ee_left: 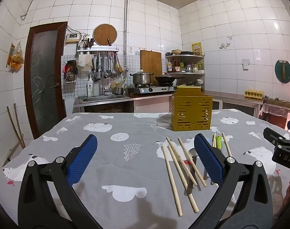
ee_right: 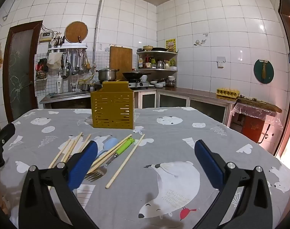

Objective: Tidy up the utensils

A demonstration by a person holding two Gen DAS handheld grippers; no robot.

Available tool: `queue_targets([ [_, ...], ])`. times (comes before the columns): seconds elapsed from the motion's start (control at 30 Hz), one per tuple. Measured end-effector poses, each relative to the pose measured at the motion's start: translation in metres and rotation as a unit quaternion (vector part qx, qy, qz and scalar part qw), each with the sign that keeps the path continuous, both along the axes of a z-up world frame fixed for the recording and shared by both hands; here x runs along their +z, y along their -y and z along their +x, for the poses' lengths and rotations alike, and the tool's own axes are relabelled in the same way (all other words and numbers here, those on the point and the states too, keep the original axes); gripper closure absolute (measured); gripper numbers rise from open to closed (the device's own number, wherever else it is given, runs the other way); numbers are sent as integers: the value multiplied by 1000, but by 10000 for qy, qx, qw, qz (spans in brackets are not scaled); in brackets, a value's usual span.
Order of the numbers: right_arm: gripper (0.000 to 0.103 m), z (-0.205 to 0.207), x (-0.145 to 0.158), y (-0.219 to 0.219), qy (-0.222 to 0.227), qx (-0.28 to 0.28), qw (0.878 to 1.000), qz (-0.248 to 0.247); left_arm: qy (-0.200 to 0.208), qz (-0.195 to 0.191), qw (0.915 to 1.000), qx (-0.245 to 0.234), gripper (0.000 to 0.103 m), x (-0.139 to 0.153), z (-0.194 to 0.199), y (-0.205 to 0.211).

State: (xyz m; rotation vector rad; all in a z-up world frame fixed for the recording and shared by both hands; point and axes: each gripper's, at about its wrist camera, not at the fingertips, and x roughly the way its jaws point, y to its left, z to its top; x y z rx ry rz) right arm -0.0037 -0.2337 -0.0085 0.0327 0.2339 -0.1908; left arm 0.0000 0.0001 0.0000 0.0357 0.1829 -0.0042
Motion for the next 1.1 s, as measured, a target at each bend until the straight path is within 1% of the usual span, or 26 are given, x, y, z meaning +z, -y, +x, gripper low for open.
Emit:
queue_targets([
  [1.1,4,1,-1,-2,-41,-9,10000,3,13,-7,10000,4,5,0,0,0],
])
